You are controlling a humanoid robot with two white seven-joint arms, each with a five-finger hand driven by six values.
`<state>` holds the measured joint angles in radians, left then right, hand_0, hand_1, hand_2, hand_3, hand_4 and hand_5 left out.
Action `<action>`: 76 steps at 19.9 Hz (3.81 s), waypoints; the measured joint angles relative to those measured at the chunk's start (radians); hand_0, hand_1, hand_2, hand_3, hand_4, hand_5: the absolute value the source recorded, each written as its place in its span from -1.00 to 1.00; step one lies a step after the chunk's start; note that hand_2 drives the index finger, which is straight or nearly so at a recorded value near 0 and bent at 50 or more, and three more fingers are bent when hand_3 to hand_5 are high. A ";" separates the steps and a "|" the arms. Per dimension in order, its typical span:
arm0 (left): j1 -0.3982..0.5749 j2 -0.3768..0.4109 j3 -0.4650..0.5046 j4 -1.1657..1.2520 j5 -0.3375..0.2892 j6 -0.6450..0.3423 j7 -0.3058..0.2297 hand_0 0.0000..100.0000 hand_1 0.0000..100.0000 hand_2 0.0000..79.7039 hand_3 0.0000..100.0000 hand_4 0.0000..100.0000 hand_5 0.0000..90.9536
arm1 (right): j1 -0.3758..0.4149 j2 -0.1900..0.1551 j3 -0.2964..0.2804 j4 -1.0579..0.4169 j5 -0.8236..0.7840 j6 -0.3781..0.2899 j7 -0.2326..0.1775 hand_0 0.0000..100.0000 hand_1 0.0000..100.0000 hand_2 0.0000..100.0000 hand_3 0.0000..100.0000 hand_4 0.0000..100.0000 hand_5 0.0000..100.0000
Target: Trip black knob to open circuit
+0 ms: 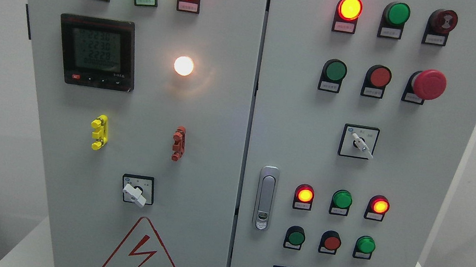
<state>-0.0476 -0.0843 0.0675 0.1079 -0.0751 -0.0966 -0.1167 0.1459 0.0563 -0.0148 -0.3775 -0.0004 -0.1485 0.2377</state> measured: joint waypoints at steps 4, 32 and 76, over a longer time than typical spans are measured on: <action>0.000 0.000 0.000 0.000 0.000 0.000 0.000 -0.76 -0.22 -1.00 -1.00 -1.00 -1.00 | 0.005 -0.005 0.005 -0.076 0.000 -0.089 -0.039 -1.00 -0.72 -1.00 -0.35 -0.52 -1.00; 0.000 0.000 0.000 0.000 0.000 0.000 0.000 -0.76 -0.22 -1.00 -1.00 -1.00 -1.00 | 0.052 -0.050 0.014 -0.803 -0.135 -0.241 -0.147 -1.00 -0.72 -1.00 0.49 0.31 0.02; 0.000 0.000 0.000 0.000 0.000 0.001 0.000 -0.76 -0.22 -1.00 -1.00 -1.00 -1.00 | -0.041 -0.102 -0.029 -1.337 -0.193 -0.044 -0.208 -1.00 -0.90 -1.00 1.00 0.98 0.94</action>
<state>-0.0476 -0.0844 0.0675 0.1079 -0.0751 -0.0959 -0.1167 0.1051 -0.0455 -0.0436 -1.7142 -0.1931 -0.1926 0.0300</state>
